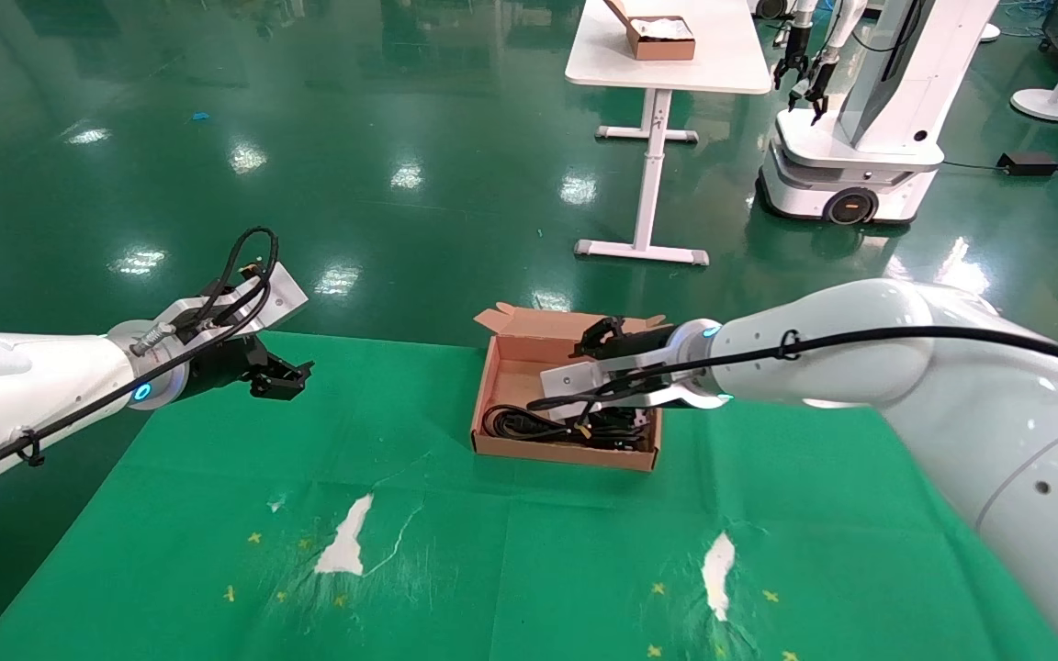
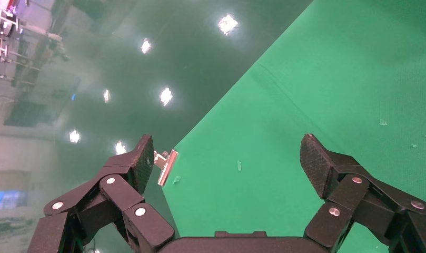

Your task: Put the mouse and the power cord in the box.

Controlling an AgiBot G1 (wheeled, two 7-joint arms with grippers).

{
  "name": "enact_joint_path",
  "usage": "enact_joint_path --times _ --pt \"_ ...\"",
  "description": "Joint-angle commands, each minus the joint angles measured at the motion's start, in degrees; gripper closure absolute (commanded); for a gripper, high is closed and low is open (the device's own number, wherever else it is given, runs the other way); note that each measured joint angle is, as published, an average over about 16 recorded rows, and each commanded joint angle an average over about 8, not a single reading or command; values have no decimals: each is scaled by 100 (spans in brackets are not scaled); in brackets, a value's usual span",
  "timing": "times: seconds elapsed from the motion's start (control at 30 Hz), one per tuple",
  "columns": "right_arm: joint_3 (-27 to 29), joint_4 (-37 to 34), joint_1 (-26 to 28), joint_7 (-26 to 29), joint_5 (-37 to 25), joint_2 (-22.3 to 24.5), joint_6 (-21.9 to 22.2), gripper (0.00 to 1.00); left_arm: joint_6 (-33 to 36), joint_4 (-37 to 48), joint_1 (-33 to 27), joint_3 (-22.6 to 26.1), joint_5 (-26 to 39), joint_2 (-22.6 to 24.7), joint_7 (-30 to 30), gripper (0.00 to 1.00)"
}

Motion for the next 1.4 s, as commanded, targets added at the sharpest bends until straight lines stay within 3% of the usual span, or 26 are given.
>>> enact_joint_path --times 0.03,1.03,1.4 --pt "4 10 4 -6 -4 1 -8 0 0 1 0 0 0 1 1 0" --pt "59 80 -17 0 30 40 -74 0 -2 2 0 1 0 7 7 0" --pt "775 746 -575 372 868 673 -718 0 7 -1 7 -10 -15 3 16 0"
